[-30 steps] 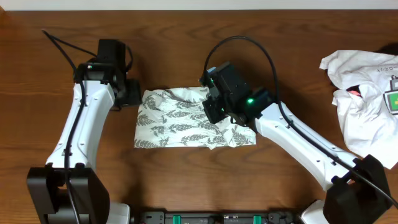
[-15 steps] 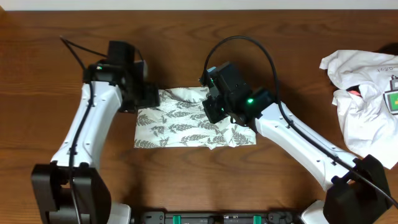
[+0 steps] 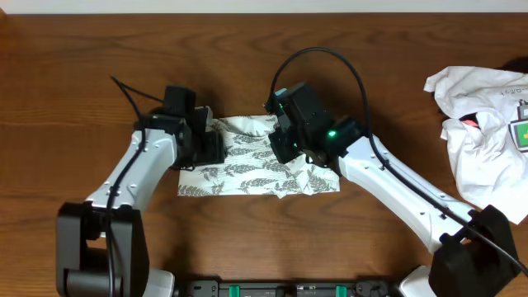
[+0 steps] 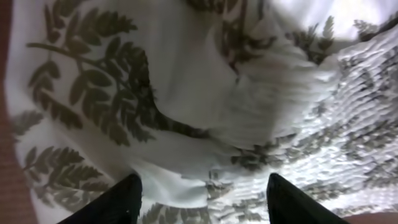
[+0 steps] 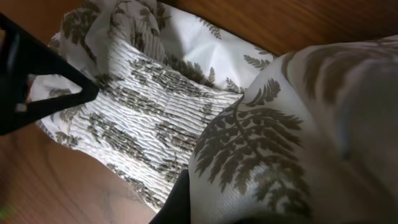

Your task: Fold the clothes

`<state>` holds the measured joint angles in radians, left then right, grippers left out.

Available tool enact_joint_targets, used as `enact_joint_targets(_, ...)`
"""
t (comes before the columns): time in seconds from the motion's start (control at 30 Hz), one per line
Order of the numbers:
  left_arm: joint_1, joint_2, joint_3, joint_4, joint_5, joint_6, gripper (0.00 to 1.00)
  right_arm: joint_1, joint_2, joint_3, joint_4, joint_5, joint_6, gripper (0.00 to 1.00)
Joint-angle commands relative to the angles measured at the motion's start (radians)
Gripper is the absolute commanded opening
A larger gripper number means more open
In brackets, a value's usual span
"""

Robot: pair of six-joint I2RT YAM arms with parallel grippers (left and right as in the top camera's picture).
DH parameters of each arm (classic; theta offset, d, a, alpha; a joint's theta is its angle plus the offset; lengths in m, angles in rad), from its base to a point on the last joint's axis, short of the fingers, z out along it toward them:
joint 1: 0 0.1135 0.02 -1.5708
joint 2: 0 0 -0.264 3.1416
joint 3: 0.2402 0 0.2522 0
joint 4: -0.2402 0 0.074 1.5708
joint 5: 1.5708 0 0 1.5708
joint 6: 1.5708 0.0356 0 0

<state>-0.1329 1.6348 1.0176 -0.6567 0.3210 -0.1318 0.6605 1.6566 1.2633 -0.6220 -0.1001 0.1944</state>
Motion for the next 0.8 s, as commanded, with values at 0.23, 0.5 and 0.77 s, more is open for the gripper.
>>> enact_joint_targets(0.23, -0.002, 0.013, -0.053, 0.053, 0.007, -0.005, 0.65, 0.004, -0.001, 0.025, 0.001, -0.001, 0.011, 0.01)
enact_joint_targets(0.5, -0.002, 0.016, -0.053, 0.079, -0.032, -0.005, 0.65, 0.004, -0.001, 0.025, -0.006, -0.001, 0.011, 0.01)
enact_joint_targets(0.77, -0.002, 0.108, -0.055, 0.109, -0.033, -0.005, 0.65, -0.024, -0.002, 0.025, -0.009, -0.001, 0.018, 0.01)
